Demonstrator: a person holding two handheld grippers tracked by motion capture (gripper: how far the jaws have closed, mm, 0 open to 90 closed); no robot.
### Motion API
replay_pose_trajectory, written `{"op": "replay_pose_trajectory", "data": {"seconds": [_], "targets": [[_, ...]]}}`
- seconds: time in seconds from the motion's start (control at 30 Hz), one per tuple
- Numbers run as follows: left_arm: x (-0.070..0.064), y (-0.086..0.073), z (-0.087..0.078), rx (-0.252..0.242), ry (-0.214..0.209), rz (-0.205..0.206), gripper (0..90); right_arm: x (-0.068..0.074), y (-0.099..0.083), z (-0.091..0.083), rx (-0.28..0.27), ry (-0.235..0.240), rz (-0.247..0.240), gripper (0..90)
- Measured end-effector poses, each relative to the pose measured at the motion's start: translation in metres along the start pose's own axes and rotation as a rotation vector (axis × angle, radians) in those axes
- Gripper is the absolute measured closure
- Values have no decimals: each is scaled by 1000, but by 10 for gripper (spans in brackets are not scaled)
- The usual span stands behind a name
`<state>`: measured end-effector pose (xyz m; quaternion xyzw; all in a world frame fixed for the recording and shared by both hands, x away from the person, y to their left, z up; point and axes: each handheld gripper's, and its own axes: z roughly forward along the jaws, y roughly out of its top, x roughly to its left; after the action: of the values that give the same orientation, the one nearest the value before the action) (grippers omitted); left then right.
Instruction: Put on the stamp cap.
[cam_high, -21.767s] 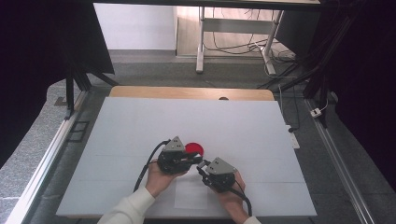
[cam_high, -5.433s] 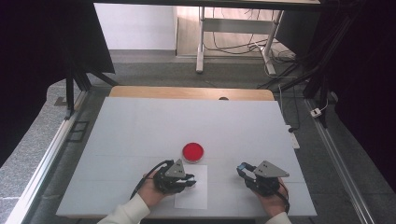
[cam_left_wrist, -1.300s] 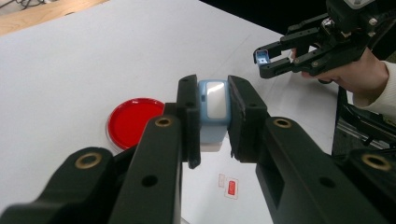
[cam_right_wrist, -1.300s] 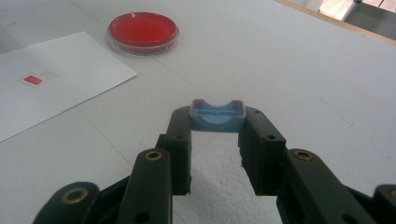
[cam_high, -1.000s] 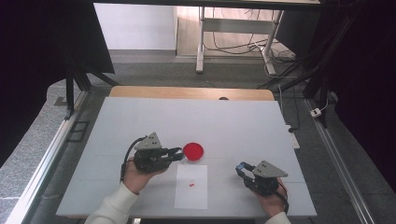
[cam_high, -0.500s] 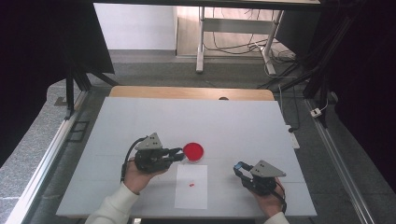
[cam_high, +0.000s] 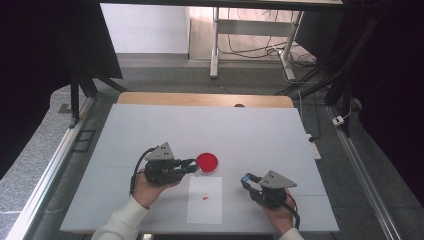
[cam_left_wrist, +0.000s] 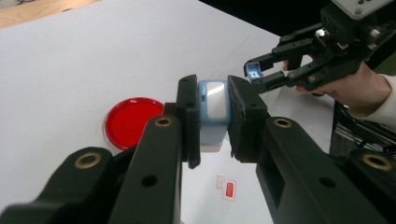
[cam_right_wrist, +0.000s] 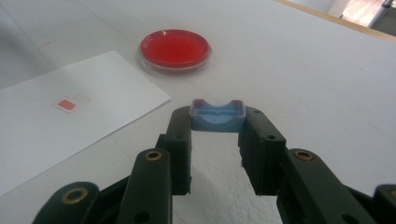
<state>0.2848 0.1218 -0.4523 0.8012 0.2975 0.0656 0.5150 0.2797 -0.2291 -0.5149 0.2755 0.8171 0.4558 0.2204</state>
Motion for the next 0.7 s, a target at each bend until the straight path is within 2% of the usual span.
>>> {"op": "replay_pose_trajectory", "data": {"seconds": [0.2,0.7], "targets": [[-1,0,2,3,-9,4,752,10,3,3,-1,7,-18,647],[-1,0,4,2,-12,4,752,25,8,15,2,39,-21,647]]}}
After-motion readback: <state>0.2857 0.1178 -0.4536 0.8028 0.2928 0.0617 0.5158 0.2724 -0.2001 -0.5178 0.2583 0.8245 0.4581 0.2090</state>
